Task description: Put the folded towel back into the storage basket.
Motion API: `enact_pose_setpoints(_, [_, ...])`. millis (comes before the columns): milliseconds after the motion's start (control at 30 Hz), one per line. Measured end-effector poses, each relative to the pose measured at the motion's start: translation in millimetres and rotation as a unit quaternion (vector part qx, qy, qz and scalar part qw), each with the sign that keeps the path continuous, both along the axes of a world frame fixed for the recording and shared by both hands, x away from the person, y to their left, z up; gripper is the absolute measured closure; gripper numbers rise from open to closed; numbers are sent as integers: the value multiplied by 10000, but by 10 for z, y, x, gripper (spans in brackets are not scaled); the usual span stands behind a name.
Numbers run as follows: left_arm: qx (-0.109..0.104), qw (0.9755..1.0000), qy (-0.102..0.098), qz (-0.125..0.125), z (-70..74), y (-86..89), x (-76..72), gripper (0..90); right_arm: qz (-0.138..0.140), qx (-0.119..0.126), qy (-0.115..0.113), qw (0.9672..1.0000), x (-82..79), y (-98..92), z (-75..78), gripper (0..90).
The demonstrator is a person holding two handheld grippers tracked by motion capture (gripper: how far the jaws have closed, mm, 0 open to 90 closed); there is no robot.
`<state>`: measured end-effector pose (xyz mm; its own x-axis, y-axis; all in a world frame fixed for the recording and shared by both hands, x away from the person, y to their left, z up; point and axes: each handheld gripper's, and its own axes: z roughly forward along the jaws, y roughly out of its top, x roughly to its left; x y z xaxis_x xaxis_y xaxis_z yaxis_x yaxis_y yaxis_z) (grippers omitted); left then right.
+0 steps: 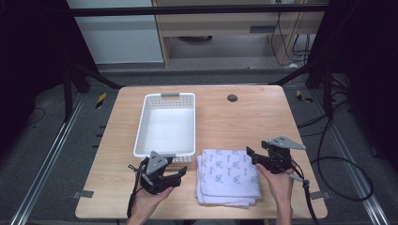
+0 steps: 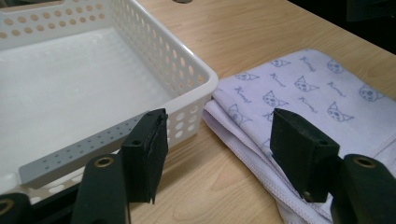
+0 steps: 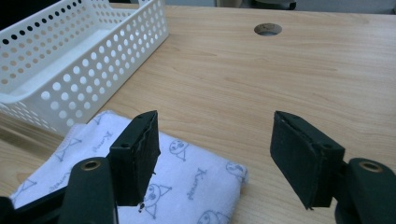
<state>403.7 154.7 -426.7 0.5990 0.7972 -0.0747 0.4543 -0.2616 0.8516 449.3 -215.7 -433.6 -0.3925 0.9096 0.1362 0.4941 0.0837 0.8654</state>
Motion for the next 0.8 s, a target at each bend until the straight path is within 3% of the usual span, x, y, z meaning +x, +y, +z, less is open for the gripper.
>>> enact_pose_setpoints(800, [271, 9987, 258, -349, -200, -271, -46, 362, 9, -53, 349, 9994, 66, 4, -239, 358])
